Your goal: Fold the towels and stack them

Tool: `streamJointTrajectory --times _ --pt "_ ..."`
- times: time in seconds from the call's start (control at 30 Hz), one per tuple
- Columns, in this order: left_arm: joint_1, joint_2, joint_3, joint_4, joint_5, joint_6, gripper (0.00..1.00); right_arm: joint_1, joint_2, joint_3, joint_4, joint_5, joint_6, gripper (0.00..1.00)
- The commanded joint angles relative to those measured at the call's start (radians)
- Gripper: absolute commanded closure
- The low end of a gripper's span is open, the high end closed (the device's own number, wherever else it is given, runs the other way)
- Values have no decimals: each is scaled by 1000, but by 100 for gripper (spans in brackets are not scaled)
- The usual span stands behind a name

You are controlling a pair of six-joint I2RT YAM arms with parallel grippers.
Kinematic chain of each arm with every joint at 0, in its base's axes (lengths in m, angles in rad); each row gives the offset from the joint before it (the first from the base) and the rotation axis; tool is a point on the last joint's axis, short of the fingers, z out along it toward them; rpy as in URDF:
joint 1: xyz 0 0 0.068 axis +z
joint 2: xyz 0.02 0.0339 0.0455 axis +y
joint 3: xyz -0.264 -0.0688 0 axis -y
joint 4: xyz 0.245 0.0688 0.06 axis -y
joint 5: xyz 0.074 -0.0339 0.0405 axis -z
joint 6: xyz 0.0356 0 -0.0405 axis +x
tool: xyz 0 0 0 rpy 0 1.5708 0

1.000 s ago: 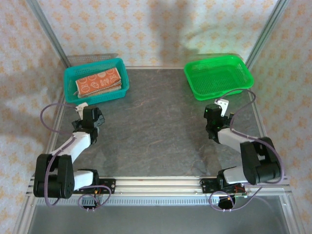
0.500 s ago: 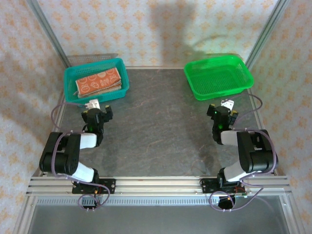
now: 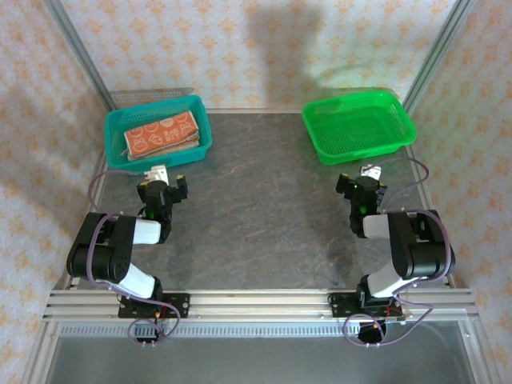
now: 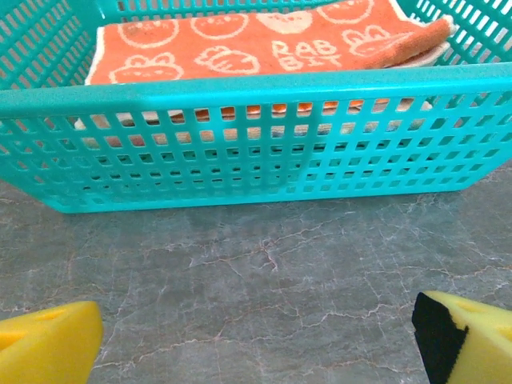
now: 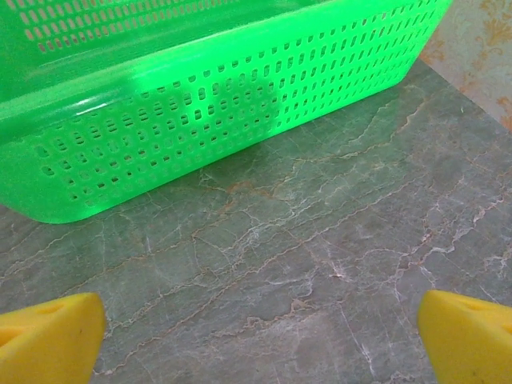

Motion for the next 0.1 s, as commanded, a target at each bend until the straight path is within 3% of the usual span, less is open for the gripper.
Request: streamJointTrajectory --times 0.0,0.07 --pt "-3 1 29 15 36 36 0 -6 -6 9 28 -1 10 0" --pt "-3 -1 34 -2 46 40 0 -6 -8 5 32 -1 10 1"
